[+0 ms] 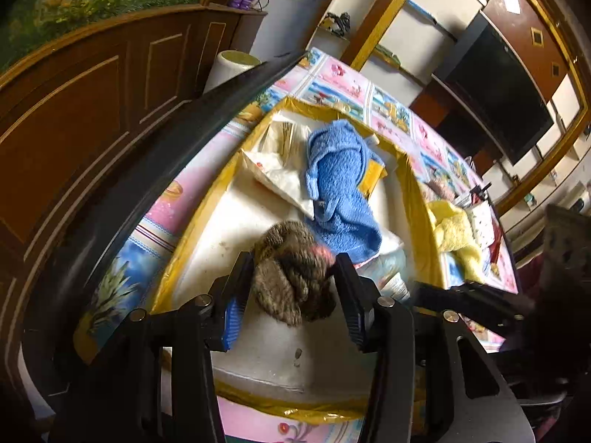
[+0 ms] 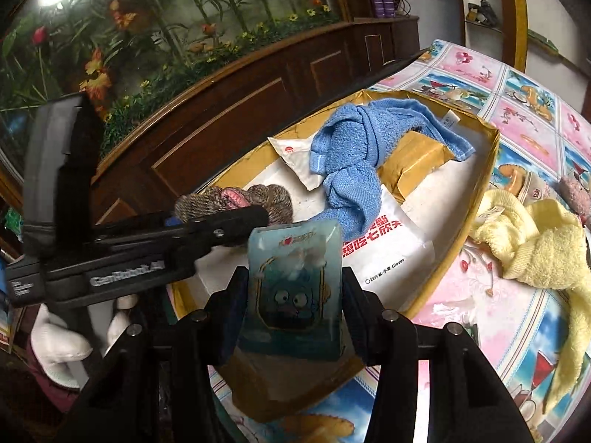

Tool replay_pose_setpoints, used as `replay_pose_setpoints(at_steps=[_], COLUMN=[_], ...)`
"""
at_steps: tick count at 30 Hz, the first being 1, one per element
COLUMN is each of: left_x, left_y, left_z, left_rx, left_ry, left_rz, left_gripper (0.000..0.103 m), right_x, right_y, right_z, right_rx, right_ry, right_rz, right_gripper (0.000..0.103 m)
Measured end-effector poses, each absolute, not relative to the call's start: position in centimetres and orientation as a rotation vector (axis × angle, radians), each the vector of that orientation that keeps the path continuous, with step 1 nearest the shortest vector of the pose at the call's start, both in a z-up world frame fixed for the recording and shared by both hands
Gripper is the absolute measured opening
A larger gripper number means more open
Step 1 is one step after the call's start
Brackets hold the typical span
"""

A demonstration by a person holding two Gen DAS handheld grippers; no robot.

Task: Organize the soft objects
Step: 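Lower the monkey into the box with the left tool while the right tool lowers the tissue pack in, then grasp the yellow fuzzy towel with the left tool while the right tool grasps the white tissue pack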

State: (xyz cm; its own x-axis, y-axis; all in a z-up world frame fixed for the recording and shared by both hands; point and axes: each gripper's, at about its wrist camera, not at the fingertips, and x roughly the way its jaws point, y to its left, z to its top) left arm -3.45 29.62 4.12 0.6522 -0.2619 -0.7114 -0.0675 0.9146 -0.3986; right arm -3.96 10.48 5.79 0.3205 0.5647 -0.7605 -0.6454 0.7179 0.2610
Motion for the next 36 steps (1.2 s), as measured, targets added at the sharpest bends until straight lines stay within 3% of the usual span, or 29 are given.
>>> replay_pose_setpoints(at_steps=[9,13,24,29,36], left_x=[-5.2,-5.8,-6.0,-6.7,-6.1], left_y=[28.9,27.4,17.3,12.4,9.4], left_z=[6.7,7.9,9.7,9.4,8.4], left_rx=[-0.44,-0.427,-0.176,0.048,0.138], left_ry=[0.768,0.742,0.754,0.732,0.763], left_rz=[-0.12,-0.152,-0.252,-0.172,-0.171], left_gripper=[0.051,0.061,0.061,0.061,0.061], right_x=[-4.6,-4.9,-4.2,-4.2,-4.1], right_y=[8.6,4.9,-9.5,-11.6,-13.5], right_z=[6.6,7.4,7.3,6.1,5.5], right_rx=[-0.045,0.016,0.154,0.209,0.229], right_ry=[0.918,0.88,0.822,0.834,0.822], right_rz=[0.787,0.743,0.401,0.369,0.382], right_gripper=[0.054,0.056,0.058,0.058,0.058])
